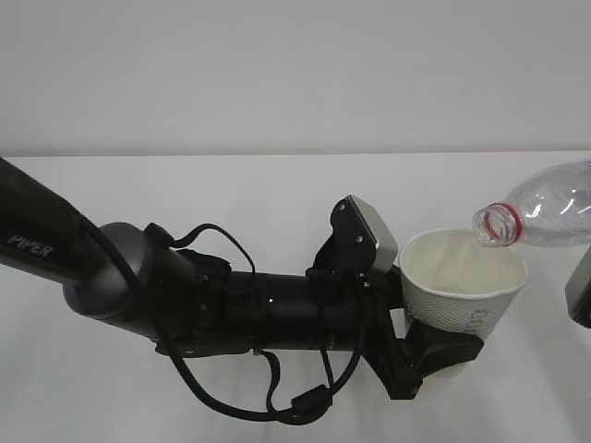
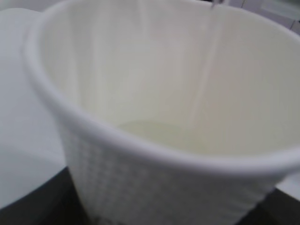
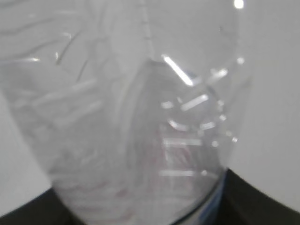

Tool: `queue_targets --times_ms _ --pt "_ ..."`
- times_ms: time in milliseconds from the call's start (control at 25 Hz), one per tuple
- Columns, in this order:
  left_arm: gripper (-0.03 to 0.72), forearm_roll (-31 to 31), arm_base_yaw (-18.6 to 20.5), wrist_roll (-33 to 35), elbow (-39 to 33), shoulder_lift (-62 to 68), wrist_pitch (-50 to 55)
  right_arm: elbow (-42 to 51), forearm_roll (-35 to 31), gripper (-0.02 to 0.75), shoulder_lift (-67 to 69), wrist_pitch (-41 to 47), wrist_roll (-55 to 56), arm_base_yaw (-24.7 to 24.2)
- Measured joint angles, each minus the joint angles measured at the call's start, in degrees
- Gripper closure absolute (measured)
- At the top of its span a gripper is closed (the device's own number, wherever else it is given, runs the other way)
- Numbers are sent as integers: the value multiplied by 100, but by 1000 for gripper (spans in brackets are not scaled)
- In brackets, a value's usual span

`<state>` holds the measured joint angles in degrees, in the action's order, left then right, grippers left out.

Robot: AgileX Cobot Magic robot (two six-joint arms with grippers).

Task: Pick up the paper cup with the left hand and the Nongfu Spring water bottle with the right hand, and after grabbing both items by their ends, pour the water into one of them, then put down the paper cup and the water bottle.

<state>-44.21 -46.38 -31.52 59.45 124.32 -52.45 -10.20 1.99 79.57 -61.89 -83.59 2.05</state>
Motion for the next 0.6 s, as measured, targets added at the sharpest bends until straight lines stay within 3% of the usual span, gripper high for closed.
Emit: queue_targets --times_ms 600 --pt "160 0 0 0 0 0 0 0 0 334 0 0 -128 0"
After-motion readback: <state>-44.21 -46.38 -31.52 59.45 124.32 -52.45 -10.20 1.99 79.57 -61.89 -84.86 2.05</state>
